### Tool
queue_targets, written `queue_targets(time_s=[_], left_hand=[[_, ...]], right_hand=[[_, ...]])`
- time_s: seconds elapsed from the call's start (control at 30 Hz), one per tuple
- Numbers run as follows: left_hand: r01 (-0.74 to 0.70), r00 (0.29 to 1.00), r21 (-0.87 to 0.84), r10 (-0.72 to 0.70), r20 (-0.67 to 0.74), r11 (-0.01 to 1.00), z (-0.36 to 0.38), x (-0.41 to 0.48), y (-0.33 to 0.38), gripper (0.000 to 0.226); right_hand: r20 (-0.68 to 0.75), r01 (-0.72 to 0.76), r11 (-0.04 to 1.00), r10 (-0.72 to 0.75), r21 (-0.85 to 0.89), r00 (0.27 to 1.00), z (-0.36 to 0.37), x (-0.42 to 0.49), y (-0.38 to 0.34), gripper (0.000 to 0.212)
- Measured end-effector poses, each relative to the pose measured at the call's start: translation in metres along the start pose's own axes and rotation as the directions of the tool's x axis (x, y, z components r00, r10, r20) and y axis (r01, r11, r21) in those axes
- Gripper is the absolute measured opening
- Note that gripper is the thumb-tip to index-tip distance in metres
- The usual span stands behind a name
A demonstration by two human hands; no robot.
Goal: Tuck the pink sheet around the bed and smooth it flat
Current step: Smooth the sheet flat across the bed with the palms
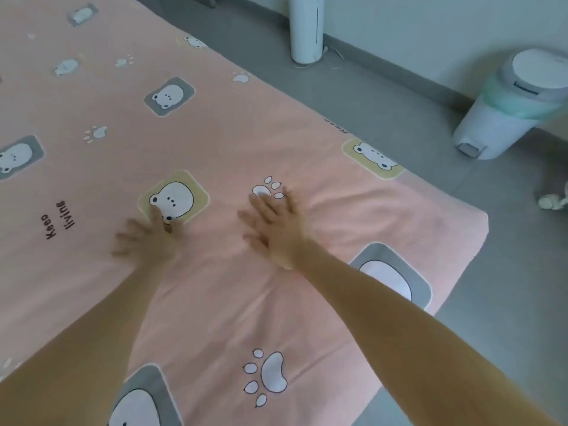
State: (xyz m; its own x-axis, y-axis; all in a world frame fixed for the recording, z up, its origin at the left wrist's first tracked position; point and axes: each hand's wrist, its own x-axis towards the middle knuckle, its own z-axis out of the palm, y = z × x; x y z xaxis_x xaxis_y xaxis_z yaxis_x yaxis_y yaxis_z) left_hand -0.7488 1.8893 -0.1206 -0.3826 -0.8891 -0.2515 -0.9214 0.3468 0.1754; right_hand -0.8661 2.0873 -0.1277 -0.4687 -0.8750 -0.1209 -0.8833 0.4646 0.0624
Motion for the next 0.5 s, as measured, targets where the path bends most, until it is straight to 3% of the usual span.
queue_targets(time_s=[0.1, 0.2, 0.27, 0.37, 0.4, 0.43, 0.5], left_hand=[[-0.139, 0.99, 0.064, 0.141, -0.021, 0.988, 0.043, -0.007, 0.058, 0.06], [-0.383, 0.918, 0.09, 0.39, -0.073, 0.919, 0.076, -0.04, 0.132, 0.058], [-0.503, 0.86, 0.08, 0.508, -0.049, 0.86, 0.088, -0.072, 0.159, 0.055], [-0.745, 0.667, 0.057, 0.74, 0.082, 0.665, 0.083, -0.123, 0.156, 0.051], [-0.796, 0.602, 0.004, 0.791, 0.111, 0.606, 0.074, -0.132, 0.148, 0.05], [-0.794, 0.589, -0.101, 0.8, 0.113, 0.599, 0.062, -0.136, 0.141, 0.049], [-0.663, 0.704, -0.286, 0.706, 0.074, 0.692, 0.025, -0.134, 0.127, 0.047]], right_hand=[[-0.051, -0.351, 0.936, 0.351, 0.01, 0.935, 0.023, -0.017, 0.111, 0.061], [0.186, -0.722, 0.66, 0.698, 0.208, 0.691, 0.034, -0.067, 0.197, 0.065], [0.28, -0.809, 0.531, 0.76, 0.252, 0.587, 0.033, -0.094, 0.206, 0.062], [0.166, -0.88, 0.39, 0.882, 0.273, 0.442, 0.009, -0.111, 0.185, 0.053], [0.13, -0.873, 0.391, 0.888, 0.293, 0.442, -0.004, -0.11, 0.172, 0.052], [0.104, -0.852, 0.415, 0.878, 0.318, 0.467, -0.019, -0.109, 0.158, 0.051], [0.066, -0.783, 0.509, 0.823, 0.357, 0.565, -0.052, -0.102, 0.129, 0.047]])
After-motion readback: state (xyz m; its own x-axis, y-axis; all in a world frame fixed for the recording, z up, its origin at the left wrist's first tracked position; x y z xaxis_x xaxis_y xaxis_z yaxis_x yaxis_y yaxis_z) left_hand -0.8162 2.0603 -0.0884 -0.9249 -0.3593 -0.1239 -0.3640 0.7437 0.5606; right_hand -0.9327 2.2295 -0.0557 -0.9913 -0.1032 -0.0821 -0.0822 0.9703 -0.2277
